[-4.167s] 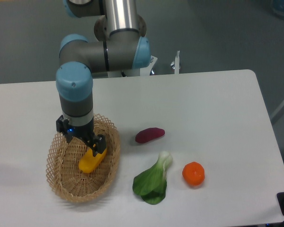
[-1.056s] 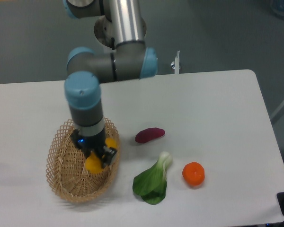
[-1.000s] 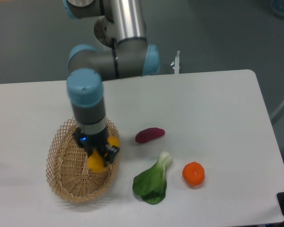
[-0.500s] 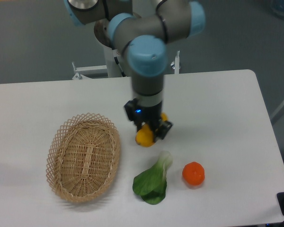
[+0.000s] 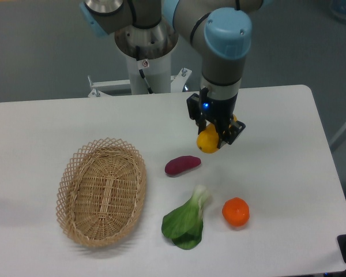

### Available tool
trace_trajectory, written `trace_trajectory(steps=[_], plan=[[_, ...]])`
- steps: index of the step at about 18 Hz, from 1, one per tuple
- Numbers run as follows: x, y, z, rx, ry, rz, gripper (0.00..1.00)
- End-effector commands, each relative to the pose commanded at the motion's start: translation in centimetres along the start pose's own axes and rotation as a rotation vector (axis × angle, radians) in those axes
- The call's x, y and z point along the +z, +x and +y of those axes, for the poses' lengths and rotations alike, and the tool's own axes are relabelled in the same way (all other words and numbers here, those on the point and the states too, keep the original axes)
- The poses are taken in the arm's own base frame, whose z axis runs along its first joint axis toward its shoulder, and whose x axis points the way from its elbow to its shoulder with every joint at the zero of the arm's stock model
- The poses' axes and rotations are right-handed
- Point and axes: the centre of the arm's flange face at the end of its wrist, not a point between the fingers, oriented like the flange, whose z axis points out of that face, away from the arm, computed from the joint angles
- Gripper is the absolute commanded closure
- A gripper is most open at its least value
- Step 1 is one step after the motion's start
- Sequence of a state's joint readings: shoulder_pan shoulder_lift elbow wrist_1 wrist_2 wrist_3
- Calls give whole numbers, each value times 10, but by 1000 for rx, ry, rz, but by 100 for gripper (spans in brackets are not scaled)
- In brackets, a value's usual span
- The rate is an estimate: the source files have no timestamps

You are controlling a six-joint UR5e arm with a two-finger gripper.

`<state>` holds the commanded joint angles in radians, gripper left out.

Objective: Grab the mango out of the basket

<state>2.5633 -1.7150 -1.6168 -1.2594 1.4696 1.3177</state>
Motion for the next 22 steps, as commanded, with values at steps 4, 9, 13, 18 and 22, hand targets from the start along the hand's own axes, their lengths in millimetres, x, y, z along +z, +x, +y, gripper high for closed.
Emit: trace_trajectory(steps=[4,9,13,18,22], plan=[[-3,-1,4,-9,8,-4,44],[-4,-1,4,-10,14,-4,44],[-6,0,4,-10,15,-7,44],[-7,0,4,-9,15,-8,44],[-7,0,4,-9,14,-9,44]])
